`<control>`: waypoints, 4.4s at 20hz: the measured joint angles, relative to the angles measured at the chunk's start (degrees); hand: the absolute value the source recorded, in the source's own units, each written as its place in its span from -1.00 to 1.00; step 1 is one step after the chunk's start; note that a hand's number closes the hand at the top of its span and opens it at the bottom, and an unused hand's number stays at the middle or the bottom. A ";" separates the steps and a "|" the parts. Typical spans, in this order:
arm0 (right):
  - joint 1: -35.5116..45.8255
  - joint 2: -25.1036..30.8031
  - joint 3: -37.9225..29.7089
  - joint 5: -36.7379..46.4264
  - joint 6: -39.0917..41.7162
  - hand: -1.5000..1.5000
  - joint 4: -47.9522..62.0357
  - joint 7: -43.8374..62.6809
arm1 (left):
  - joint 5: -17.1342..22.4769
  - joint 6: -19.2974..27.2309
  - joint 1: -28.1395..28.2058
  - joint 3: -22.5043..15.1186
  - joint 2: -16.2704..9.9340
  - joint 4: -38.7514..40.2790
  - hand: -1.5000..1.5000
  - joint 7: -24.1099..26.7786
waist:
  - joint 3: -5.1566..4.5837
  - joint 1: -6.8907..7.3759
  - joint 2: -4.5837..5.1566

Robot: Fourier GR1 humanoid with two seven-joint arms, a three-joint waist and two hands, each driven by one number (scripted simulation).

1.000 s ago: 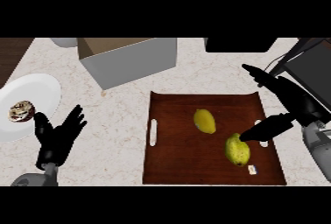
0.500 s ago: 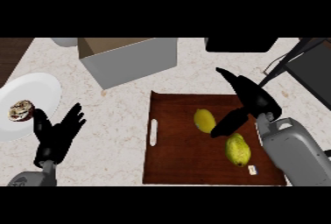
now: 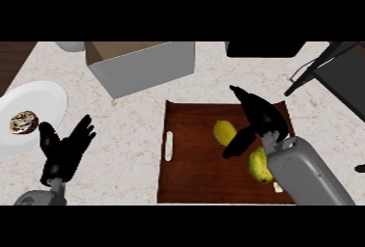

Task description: Pick the lemon from the tray and place it in the tiered shelf

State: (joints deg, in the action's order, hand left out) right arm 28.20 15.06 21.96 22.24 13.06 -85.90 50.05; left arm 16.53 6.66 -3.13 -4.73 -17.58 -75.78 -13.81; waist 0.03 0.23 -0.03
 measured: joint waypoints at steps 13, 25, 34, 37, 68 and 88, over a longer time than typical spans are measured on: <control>-4.21 -6.49 -1.09 12.16 -0.09 -1.00 3.46 -2.75 | -3.31 -2.31 -0.34 3.41 2.23 0.18 0.00 -0.79 | 0.10 -0.05 -0.06; -3.05 -9.78 -4.22 21.72 -4.53 -1.00 14.48 -9.72 | -5.34 -4.08 1.06 5.21 4.12 -1.47 0.00 -1.02 | 0.11 0.02 -0.05; 0.31 -13.33 -8.34 24.77 -11.10 -1.00 26.00 -18.77 | -6.52 -4.78 0.93 6.50 4.96 -3.59 0.00 -4.03 | -0.05 0.08 -0.09; 0.32 -14.20 -7.91 25.15 -10.26 1.00 27.24 -19.81 | -7.02 -5.05 1.64 6.74 5.32 -3.96 0.00 -3.79 | -0.06 0.08 -0.14; 13.77 -11.54 -21.02 44.25 -25.84 1.00 13.47 11.28 | -8.53 -5.18 2.14 7.69 6.89 -2.98 0.00 -2.74 | -0.10 -0.65 -0.45; 33.91 1.09 -37.82 57.40 -6.25 1.00 2.48 14.06 | -8.59 -6.09 0.82 8.43 6.76 -1.58 0.00 -2.49 | -0.03 -0.59 -0.29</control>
State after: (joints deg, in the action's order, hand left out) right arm 62.11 16.15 -15.87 79.64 6.81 -83.42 64.11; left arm 7.94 0.57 -2.31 3.71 -10.82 -77.35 -16.29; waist 0.00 -0.36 -0.32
